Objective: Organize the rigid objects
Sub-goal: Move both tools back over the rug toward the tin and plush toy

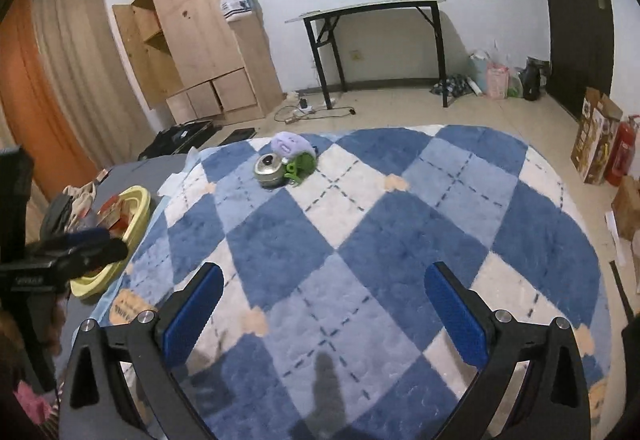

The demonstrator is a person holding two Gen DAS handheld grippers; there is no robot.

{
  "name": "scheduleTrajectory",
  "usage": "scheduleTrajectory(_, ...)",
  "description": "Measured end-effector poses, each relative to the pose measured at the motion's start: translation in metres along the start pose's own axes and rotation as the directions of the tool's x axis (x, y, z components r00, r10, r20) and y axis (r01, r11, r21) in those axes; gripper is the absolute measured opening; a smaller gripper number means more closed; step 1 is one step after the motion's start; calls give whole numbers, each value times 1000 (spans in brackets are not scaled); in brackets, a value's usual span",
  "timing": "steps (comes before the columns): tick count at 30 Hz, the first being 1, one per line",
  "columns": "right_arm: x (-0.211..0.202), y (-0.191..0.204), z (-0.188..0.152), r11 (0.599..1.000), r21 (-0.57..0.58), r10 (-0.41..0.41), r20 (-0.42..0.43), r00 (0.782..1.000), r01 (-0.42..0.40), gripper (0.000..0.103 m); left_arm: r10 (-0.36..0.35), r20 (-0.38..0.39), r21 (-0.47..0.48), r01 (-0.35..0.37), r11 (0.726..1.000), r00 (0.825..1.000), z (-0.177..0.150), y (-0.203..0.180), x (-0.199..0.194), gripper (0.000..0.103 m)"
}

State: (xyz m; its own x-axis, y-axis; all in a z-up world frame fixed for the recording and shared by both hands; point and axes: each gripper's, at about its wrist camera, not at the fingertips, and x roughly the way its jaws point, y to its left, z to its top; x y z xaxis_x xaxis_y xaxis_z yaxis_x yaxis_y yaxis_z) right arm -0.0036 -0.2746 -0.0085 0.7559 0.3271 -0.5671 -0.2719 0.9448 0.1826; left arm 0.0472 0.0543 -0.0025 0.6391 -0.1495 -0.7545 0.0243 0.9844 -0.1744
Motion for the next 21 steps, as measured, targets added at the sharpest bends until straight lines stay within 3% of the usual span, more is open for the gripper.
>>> scheduleTrajectory(4,9,-7,5,996,77,50,7,999,-50,103,-23,3,-144,23,989,1000,-1,21,-11,103)
scheduleTrajectory(7,18,-6,5,996,62,59,18,998,-60,103,-12,1,-192,11,981,1000,-4,33,-17,103)
scheduleTrajectory(10,27,-1,5,998,26,56,13,998,-56,103,27,18,-209,-23,978,999,-7,41,-24,103)
scheduleTrajectory(21,40,2,9,998,28,50,-5,999,-49,103,36,6,-202,-35,979,999,-12,40,-20,103)
